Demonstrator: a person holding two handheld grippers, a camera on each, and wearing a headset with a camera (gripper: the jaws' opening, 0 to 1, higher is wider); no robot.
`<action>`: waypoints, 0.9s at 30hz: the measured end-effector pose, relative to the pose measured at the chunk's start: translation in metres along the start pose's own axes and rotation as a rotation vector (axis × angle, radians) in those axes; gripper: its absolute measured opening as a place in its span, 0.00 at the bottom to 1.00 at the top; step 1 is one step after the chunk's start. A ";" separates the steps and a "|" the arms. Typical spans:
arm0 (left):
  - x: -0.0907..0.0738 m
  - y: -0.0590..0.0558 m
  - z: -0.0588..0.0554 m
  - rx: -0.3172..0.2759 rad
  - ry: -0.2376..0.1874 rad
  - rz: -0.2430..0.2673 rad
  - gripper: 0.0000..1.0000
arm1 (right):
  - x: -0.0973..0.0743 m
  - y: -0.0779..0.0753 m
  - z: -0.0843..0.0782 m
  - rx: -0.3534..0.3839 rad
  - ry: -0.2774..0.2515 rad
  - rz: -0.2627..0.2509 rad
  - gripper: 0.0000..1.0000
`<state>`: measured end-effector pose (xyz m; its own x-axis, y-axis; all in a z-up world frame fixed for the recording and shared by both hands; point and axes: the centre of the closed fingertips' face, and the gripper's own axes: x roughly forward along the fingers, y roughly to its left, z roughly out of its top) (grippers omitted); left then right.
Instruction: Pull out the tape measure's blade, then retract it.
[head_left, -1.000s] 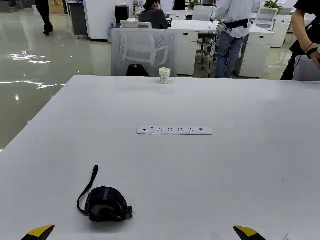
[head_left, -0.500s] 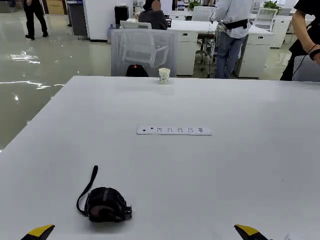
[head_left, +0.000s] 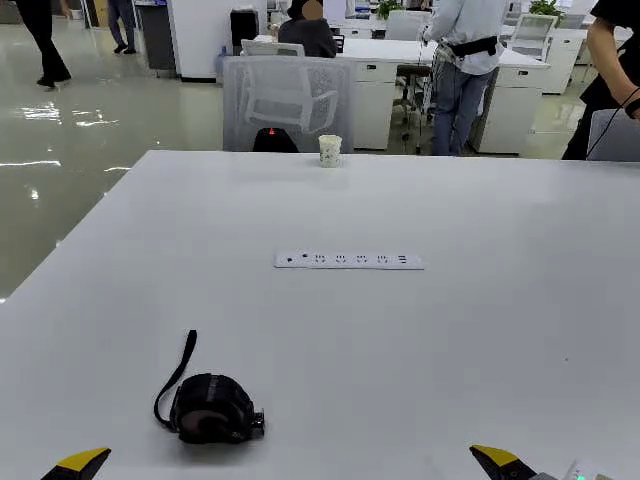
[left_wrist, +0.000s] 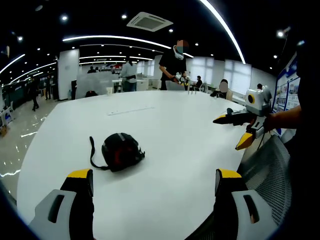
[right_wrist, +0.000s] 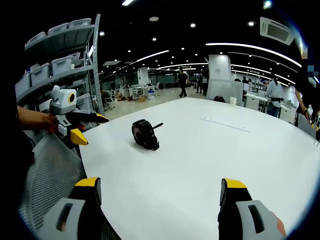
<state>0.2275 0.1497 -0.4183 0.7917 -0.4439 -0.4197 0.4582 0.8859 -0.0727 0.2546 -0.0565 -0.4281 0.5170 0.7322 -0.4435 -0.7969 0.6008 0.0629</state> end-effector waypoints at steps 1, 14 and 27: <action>0.000 0.000 0.000 0.000 0.000 0.000 0.99 | 0.000 0.000 0.000 0.000 0.003 0.004 0.99; 0.005 0.005 0.001 0.018 0.020 -0.017 0.99 | 0.005 -0.006 -0.002 -0.016 0.028 0.027 0.96; 0.017 0.012 0.001 0.046 0.057 -0.048 0.99 | 0.012 -0.020 -0.004 -0.029 0.051 0.043 0.91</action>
<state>0.2472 0.1523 -0.4252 0.7448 -0.4760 -0.4677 0.5141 0.8561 -0.0526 0.2752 -0.0607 -0.4385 0.4663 0.7394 -0.4856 -0.8270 0.5593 0.0575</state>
